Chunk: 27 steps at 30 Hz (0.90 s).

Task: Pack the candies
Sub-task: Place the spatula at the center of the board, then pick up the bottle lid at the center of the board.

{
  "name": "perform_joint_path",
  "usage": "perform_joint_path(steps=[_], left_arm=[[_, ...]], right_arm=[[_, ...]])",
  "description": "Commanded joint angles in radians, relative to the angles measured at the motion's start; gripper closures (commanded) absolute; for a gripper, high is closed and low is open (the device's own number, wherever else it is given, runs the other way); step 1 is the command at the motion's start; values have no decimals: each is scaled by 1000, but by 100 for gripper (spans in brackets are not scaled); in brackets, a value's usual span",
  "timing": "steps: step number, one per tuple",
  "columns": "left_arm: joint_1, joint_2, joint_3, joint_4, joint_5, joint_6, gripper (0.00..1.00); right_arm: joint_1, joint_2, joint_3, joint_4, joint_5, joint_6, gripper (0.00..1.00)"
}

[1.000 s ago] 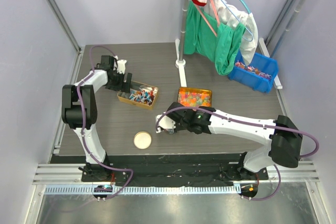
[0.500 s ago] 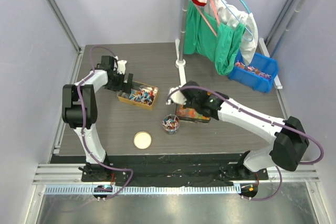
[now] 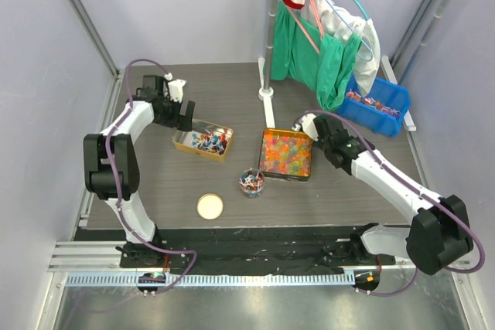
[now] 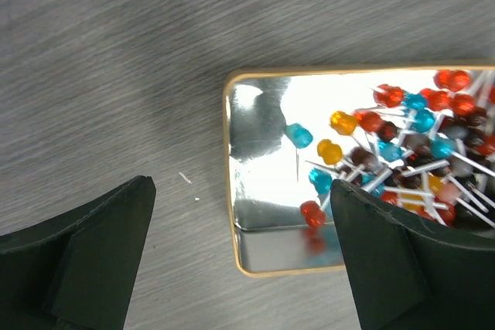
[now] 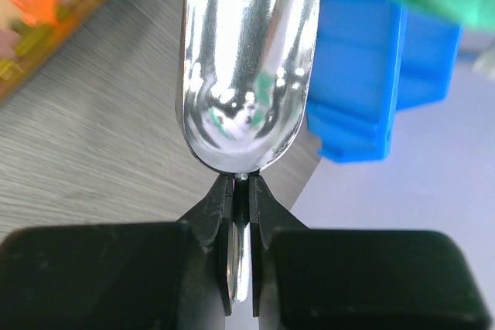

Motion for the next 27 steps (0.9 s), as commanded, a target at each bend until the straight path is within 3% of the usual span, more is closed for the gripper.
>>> perform_joint_path(steps=[1, 4, 8, 15, 21, 27], left_arm=[[7, -107, 48, -58, 129, 105, 0], [-4, -141, 50, -108, 218, 202, 0], [-56, -181, 15, -208, 228, 346, 0], [-141, -310, -194, -233, 220, 470, 0], [-196, -491, -323, -289, 248, 572, 0], [-285, -658, -444, -384, 238, 662, 0]], right_arm=[[-64, -76, -70, 61, 16, 36, 99], [-117, -96, -139, 70, -12, 33, 99], [-182, -97, -219, 120, -70, 16, 99], [-200, -88, -254, 159, -105, 51, 98], [-200, -91, -271, 169, -112, 90, 85], [-199, -65, -302, 177, -130, 122, 84]])
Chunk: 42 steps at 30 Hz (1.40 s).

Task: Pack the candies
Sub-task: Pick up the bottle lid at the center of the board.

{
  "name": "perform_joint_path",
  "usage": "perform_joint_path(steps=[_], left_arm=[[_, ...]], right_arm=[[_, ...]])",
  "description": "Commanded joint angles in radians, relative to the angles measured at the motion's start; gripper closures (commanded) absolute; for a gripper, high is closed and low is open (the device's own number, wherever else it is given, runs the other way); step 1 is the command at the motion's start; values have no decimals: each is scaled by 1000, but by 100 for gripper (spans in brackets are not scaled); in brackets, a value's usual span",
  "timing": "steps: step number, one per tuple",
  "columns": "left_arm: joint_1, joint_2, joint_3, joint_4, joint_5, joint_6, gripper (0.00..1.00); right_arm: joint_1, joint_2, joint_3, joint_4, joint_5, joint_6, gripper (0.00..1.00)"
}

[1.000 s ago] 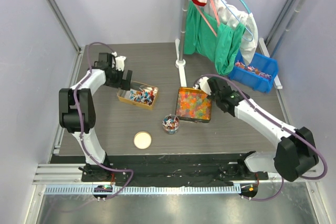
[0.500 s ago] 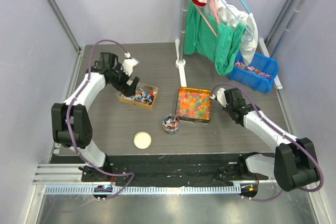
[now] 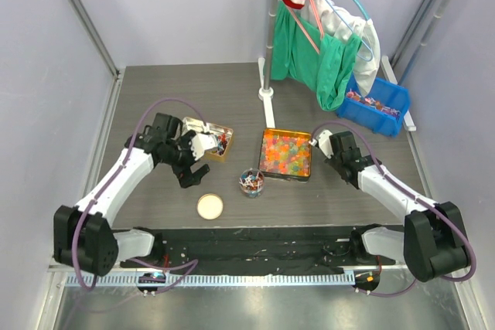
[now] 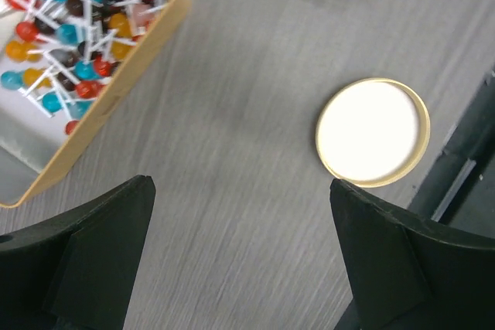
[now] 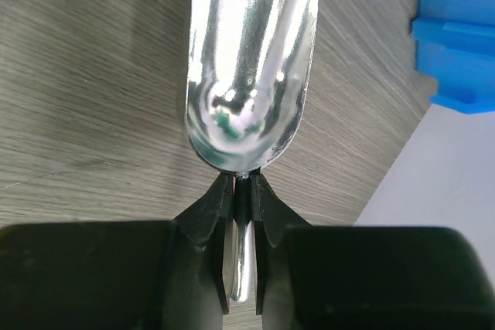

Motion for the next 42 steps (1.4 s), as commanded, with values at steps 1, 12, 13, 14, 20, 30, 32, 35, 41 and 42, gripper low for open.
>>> perform_joint_path(steps=[1, 12, 13, 14, 20, 30, 32, 35, 41, 42], left_arm=[[-62, -110, -67, -87, 21, 114, 0], [-284, -230, -282, -66, -72, 196, 0], [-316, -230, -291, -57, -85, 191, 0], [-332, -230, -302, -43, -95, 177, 0], [-422, -230, -374, 61, -183, 159, 0], [-462, -110, -394, 189, -203, 142, 45], [-467, -81, -390, 204, -194, 143, 54], [-484, -27, -371, 207, -185, 143, 57], [-523, 43, -358, 221, -185, 120, 88], [-527, 48, -356, 222, -185, 117, 100]], right_arm=[[-4, 15, -10, 49, -19, 49, 84], [-4, 41, -17, 62, -2, 69, 68], [-4, 29, -20, 64, -2, 72, 67], [-2, 7, -20, 62, -1, 75, 64], [-4, -43, -20, 67, -2, 81, 58], [-4, -83, -30, 90, 3, 78, 58], [-5, -102, -33, 96, 4, 75, 58], [-4, -114, -35, 101, 4, 75, 58], [-2, -132, -32, 108, 6, 74, 58], [-4, -140, -30, 108, 3, 74, 58]])
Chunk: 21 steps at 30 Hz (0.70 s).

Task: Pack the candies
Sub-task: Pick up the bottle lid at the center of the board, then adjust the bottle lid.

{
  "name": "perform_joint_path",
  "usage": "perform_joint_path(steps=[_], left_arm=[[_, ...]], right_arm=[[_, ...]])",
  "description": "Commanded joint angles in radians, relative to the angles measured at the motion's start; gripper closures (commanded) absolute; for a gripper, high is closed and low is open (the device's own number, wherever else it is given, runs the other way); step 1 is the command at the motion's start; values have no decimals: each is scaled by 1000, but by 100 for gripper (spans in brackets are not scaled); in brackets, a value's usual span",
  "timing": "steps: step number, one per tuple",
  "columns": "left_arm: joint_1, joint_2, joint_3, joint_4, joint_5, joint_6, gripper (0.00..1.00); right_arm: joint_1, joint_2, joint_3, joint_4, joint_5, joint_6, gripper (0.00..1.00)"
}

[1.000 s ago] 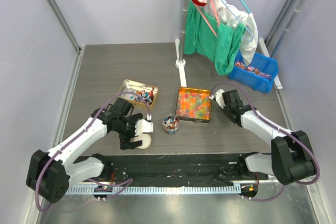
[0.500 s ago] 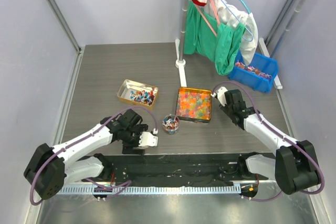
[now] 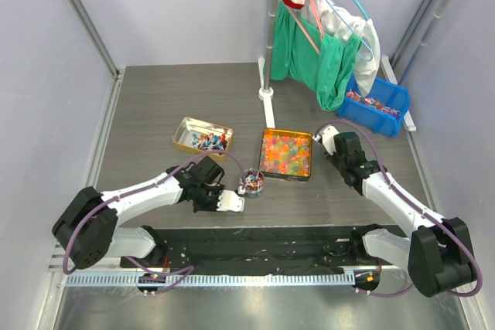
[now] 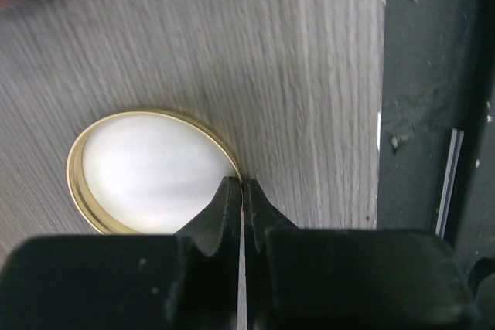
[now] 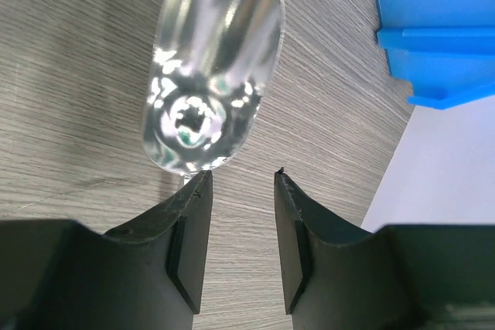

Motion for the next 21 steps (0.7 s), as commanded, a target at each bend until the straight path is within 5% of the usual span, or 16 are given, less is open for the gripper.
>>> perform_joint_path(steps=[1, 6, 10, 14, 21], left_arm=[[-28, 57, -14, 23, 15, -25, 100], [-28, 42, -2, 6, 16, -34, 100], [-28, -30, 84, -100, 34, -43, 100], [-28, -113, 254, -326, 97, -42, 100], [26, -12, 659, -777, 304, 46, 100]], right_arm=[[-4, -55, 6, 46, 11, 17, 58], [-4, -127, 29, 26, -4, 14, 54], [-1, -214, 77, -38, -90, -6, 38], [-2, -283, 185, -147, -260, -35, 30], [10, -415, 412, -444, -673, -202, 21]])
